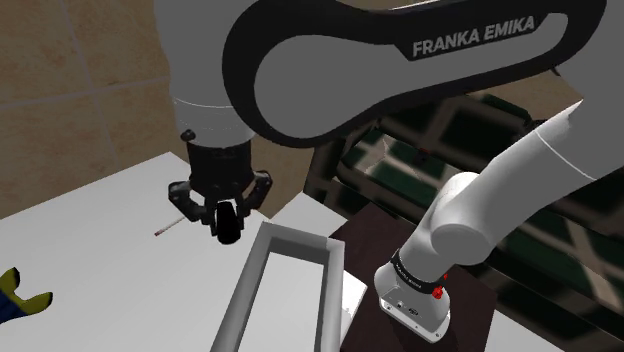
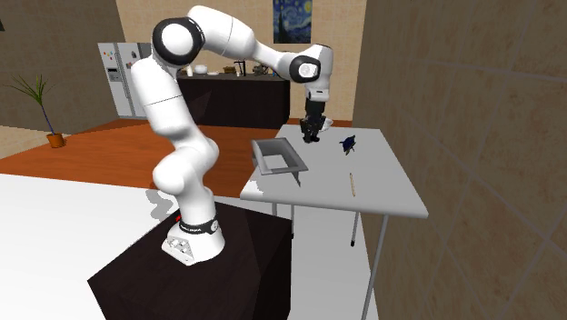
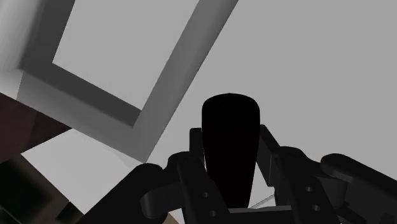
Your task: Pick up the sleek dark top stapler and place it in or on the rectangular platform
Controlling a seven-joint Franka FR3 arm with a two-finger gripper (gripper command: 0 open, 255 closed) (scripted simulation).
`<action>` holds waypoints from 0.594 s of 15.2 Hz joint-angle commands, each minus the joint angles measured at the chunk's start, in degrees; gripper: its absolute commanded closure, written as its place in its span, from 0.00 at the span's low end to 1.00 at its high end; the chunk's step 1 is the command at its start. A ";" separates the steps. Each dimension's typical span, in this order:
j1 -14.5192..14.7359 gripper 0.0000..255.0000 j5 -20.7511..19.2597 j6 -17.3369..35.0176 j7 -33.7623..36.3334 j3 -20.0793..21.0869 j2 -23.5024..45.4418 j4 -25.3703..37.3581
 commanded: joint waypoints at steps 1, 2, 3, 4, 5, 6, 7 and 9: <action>1.73 1.00 2.88 -0.78 0.22 -0.06 -4.26 -2.78; 2.66 1.00 4.06 -1.10 0.53 -0.01 -6.01 -3.93; 3.61 1.00 5.21 -1.46 0.90 0.06 -7.72 -5.01; 4.59 1.00 6.33 -1.85 1.33 0.15 -9.39 -6.03; 5.59 1.00 7.41 -2.27 1.83 0.27 -11.01 -6.98; 6.60 1.00 8.47 -2.72 2.37 0.40 -12.59 -7.86; 7.63 1.00 9.50 -3.19 2.98 0.56 -14.12 -8.68; 9.77 1.00 11.46 -4.18 4.39 0.92 -17.02 -10.13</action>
